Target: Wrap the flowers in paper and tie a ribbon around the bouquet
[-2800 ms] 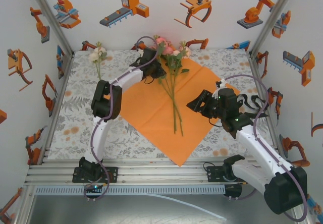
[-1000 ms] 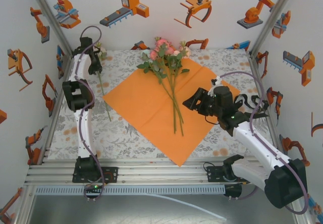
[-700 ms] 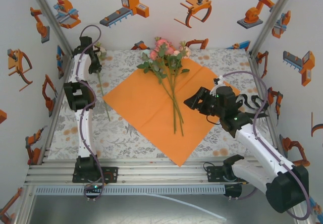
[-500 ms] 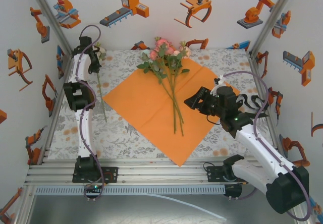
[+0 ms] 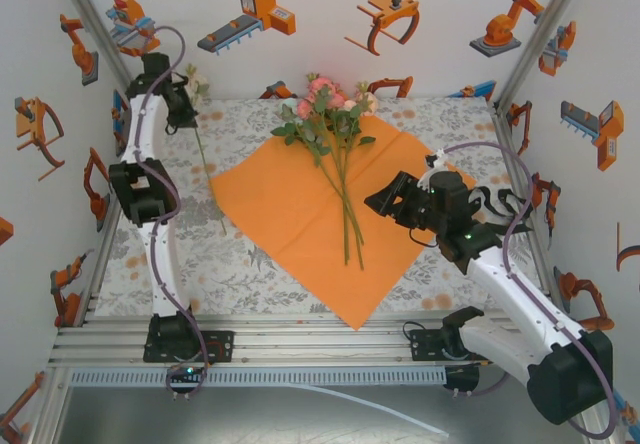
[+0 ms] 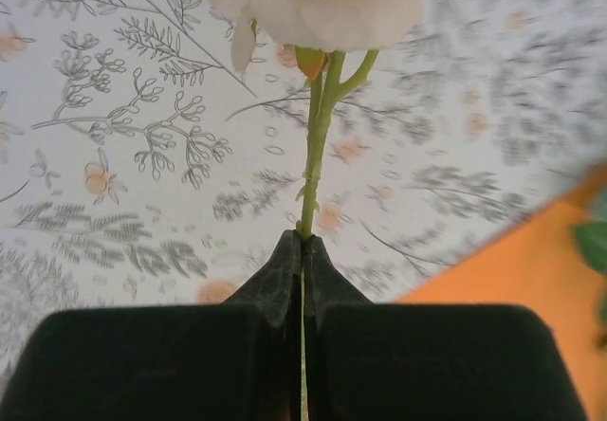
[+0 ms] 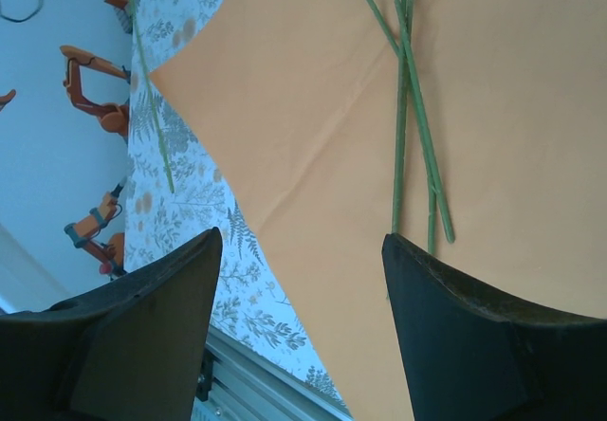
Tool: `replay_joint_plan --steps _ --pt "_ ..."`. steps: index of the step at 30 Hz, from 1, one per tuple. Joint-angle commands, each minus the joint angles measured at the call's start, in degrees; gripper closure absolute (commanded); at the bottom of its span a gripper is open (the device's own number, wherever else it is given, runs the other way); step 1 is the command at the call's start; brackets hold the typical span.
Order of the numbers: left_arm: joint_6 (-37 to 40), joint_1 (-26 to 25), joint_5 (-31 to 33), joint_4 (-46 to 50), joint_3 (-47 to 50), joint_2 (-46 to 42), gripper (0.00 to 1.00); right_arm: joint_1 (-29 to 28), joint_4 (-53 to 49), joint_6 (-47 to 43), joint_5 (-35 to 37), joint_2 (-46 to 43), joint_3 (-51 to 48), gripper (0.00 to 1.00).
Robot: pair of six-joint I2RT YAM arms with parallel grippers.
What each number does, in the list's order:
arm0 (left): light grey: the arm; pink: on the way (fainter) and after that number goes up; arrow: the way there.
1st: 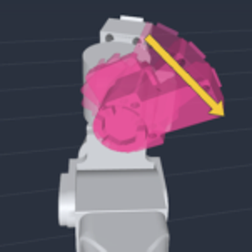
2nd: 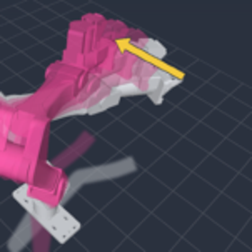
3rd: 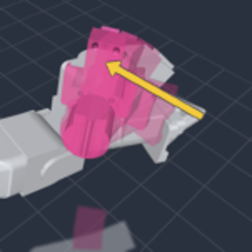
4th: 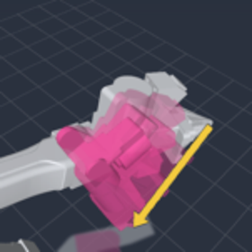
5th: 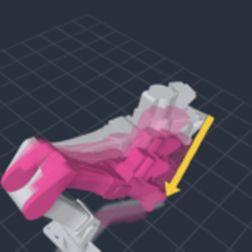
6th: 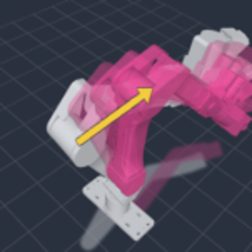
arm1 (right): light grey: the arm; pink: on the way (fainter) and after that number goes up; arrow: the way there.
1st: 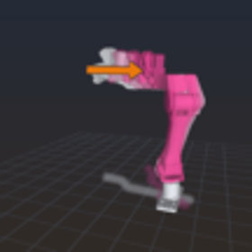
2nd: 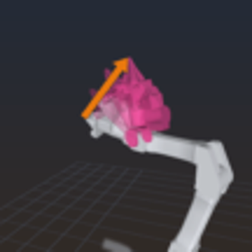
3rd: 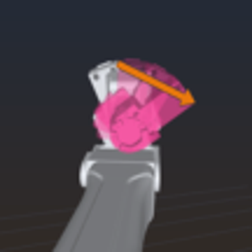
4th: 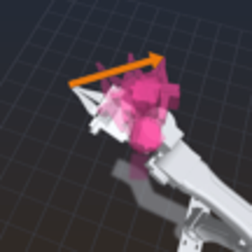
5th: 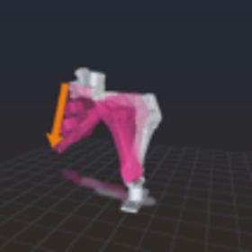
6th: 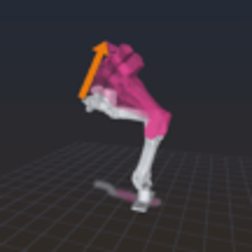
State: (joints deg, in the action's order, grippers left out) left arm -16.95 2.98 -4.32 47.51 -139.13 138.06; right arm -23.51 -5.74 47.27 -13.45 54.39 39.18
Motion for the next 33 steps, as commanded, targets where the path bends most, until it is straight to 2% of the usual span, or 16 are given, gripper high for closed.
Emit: replay_joint_plan --steps 1,6,9,11,14,16,19,23,25,29,33 --pt "-4.87 0.05 -3.54 -5.38 5.33 -11.89 1.00 -0.57 0.22 0.98 0.27 -1.95 1.19 0.36" --pt "-14.22 -0.91 -14.92 -15.73 16.15 -21.82 1.00 -0.62 0.20 1.14 0.77 -2.68 0.82 0.36" --pt "-15.41 -6.98 -15.15 -21.74 20.87 -25.99 1.00 -0.58 0.60 1.25 0.78 -2.41 0.56 0.36" --pt "-15.09 -13.24 -13.70 -25.61 22.47 -26.59 1.00 -0.58 0.49 1.31 0.71 -2.27 0.55 0.36" --pt "-13.94 -23.61 -11.79 -26.63 17.89 -21.76 1.00 -0.58 -0.16 1.33 0.89 -2.70 0.51 0.36" --pt "-11.06 -30.34 -10.29 -25.59 10.87 -15.26 1.00 -0.58 -0.96 1.33 1.40 -3.54 0.30 0.36" --pt "-11.09 -36.47 -9.59 -26.72 0.64 -5.00 1.00 -0.58 -2.09 1.56 2.02 -5.13 -0.56 0.36" --pt "-16.65 -39.60 -10.23 -30.16 -11.85 7.29 1.00 -0.68 -2.85 1.78 2.60 -7.01 -1.95 0.36" --pt "-18.64 -40.05 -7.67 -28.55 -16.69 11.98 1.00 -0.62 -3.39 1.44 3.15 -7.55 -2.37 0.36" --pt "-19.90 -40.68 0.18 -29.94 -10.96 13.11 1.00 -0.61 -2.93 0.73 3.63 -7.46 -3.12 0.35" --pt "-16.32 -40.64 -1.42 -30.73 -12.73 17.41 1.00 -0.66 -3.22 -0.28 3.42 -6.49 -2.79 0.35"
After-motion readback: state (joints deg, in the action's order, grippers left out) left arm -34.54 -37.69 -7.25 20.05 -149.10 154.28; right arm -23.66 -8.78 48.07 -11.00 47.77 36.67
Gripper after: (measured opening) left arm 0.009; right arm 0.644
